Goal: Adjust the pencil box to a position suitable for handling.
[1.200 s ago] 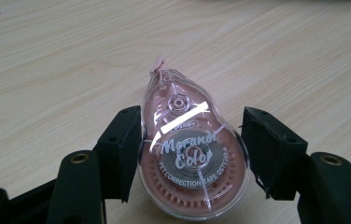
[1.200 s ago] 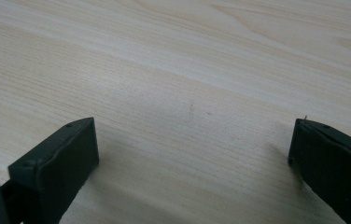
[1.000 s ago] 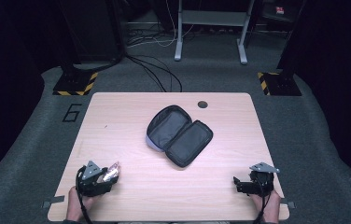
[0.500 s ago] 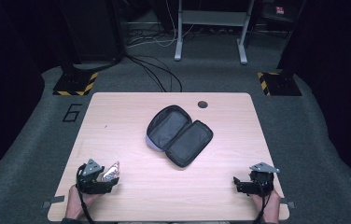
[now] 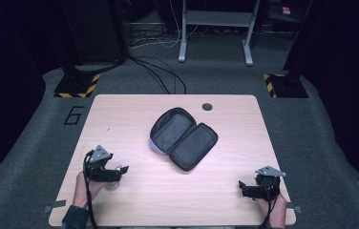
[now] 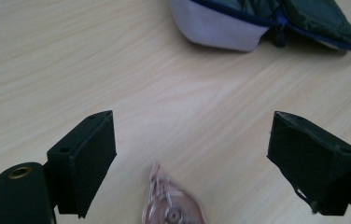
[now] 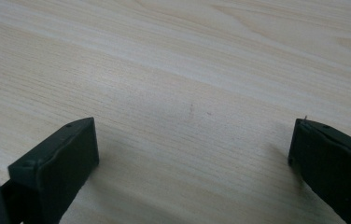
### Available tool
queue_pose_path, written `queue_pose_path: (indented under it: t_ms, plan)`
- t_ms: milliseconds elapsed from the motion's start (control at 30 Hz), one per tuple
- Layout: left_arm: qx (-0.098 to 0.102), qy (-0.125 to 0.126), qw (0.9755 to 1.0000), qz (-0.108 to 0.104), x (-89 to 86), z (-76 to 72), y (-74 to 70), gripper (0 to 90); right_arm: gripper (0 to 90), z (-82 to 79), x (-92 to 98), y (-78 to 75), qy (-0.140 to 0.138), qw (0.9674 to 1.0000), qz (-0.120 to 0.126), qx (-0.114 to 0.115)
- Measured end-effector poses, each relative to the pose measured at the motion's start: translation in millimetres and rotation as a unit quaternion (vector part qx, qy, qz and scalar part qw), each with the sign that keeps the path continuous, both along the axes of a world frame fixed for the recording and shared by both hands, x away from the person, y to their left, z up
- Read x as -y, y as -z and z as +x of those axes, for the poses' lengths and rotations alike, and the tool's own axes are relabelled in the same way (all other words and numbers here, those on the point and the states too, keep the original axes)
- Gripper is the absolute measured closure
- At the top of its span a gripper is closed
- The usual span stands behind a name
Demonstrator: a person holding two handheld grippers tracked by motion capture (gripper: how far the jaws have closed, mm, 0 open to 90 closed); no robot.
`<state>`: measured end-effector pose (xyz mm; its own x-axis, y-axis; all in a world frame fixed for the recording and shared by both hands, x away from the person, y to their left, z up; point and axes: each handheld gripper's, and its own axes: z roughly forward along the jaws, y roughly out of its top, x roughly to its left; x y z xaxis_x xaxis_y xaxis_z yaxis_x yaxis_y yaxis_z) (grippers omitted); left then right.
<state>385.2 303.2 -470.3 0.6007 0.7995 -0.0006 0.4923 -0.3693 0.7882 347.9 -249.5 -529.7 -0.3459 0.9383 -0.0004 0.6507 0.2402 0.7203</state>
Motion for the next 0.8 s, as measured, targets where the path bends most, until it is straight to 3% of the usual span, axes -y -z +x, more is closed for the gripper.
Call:
queue_pose_path:
  t_ms: [267, 500, 533, 800]
  plan:
    - [-0.006, 0.016, 0.9998, 0.007, 21.9, 36.5, -13.6, 14.4, 1.3, 0.0, 0.0, 0.1, 0.0, 1.0, 0.0, 0.0]
    - [-0.008, 0.02, 0.9994, 0.026, 37.2, 68.2, -17.9, 17.0, 1.3, 0.0, 0.0, 0.0, 0.0, 1.0, 0.0, 0.0]
    - [-0.002, 0.017, 0.9996, 0.021, 39.2, 72.8, -16.3, 18.2, 1.3, 0.0, 0.0, -0.1, 0.0, 1.0, -0.001, 0.0]
    - [-0.022, 0.021, 0.9995, 0.01, 52.7, 101.7, -9.9, 22.5, 1.3, -0.1, -0.1, 0.0, 0.0, 1.0, -0.001, 0.0]
